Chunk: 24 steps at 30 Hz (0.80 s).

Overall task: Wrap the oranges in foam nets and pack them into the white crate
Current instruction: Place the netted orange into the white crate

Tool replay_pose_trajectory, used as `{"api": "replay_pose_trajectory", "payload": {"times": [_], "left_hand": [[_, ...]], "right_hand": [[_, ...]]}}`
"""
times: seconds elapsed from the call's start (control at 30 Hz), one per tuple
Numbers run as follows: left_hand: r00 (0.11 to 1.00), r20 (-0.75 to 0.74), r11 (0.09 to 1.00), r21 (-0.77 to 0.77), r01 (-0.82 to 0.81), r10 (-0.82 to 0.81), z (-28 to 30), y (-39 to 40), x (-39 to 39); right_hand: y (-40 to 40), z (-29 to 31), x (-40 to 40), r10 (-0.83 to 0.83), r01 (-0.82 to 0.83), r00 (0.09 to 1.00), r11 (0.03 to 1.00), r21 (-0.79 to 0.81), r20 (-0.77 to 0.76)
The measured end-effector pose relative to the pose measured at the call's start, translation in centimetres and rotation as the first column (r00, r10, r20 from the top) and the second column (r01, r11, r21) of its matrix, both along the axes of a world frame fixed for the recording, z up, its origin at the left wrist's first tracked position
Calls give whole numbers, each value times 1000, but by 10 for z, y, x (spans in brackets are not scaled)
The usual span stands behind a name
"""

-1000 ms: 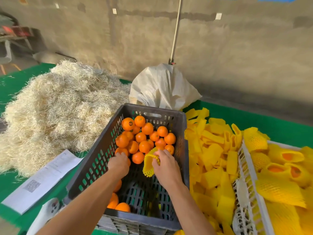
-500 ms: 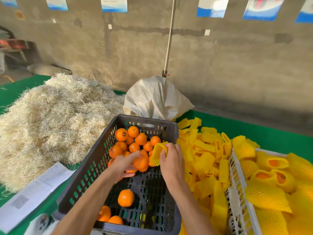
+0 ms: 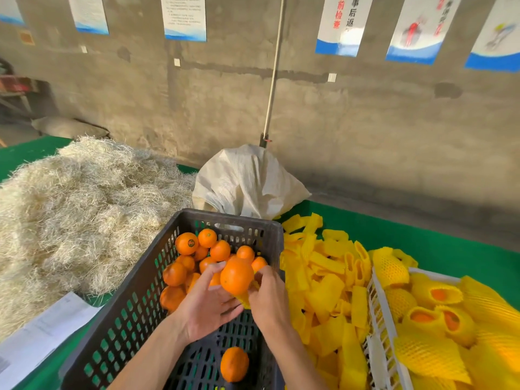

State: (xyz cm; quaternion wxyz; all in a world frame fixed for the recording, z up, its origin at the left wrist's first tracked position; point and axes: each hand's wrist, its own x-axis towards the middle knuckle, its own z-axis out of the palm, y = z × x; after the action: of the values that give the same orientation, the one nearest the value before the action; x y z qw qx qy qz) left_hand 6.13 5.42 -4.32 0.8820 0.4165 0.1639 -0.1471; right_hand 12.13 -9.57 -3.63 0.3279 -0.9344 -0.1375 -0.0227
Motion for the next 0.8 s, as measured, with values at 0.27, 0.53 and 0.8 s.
{"api": "replay_pose_trajectory", "payload": {"times": [0.27,0.53,0.8], "left_hand": [[984,88,956,238,-172,155,-6,-10,2],[960,131,710,650,-272,247,-8,-18,1],[904,165,549,747,-376,394,-13,-22,-2]], "right_hand": [[-3,0,-2,-62,64,998,984,167,-15],[-4,-2,-16,145,-170,962,981,91,233],[-1,-8,-35,310,-323,876,946,-27,369]]}}
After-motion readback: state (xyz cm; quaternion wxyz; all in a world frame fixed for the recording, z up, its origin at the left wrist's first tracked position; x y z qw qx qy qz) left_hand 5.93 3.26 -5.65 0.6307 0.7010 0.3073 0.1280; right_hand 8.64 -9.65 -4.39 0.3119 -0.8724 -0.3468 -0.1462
